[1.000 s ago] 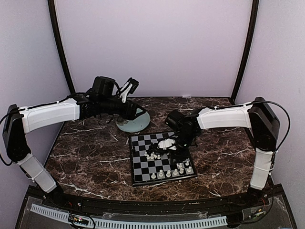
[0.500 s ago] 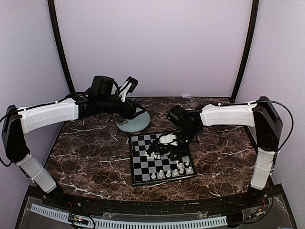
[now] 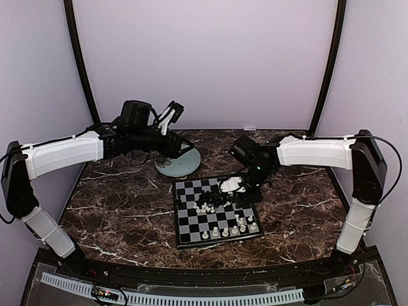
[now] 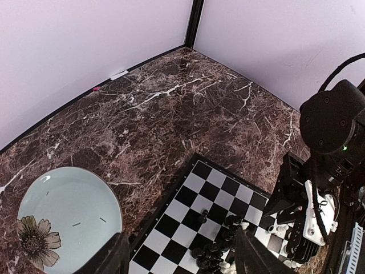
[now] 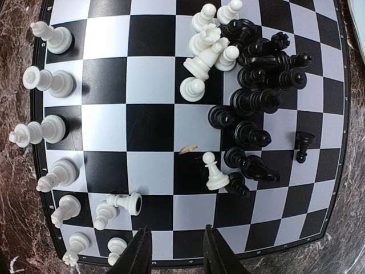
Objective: Set up the chess pieces on the board
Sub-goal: Move the pawn on the chessboard.
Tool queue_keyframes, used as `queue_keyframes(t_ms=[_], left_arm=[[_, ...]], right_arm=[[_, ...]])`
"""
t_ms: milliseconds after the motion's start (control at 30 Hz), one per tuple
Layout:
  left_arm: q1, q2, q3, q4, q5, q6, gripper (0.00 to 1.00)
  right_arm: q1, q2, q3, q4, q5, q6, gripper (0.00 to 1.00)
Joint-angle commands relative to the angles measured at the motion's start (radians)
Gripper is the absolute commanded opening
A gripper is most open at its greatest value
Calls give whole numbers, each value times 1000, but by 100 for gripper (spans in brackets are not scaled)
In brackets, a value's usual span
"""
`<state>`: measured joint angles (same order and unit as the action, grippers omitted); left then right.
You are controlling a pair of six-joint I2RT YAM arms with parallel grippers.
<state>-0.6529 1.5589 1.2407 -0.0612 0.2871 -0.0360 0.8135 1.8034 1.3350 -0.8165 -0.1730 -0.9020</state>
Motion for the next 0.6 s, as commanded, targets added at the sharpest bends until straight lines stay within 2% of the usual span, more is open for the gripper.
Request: queue_keyframes(t_ms=[0,567], left_arm=[[-1,-50,-11,8,-3,19,65],[-2,-58,-12,8,7,18,65]], right_arm=[[3,28,14,-22,15,-53,34],[52,74,-10,-37,17,-78,33]])
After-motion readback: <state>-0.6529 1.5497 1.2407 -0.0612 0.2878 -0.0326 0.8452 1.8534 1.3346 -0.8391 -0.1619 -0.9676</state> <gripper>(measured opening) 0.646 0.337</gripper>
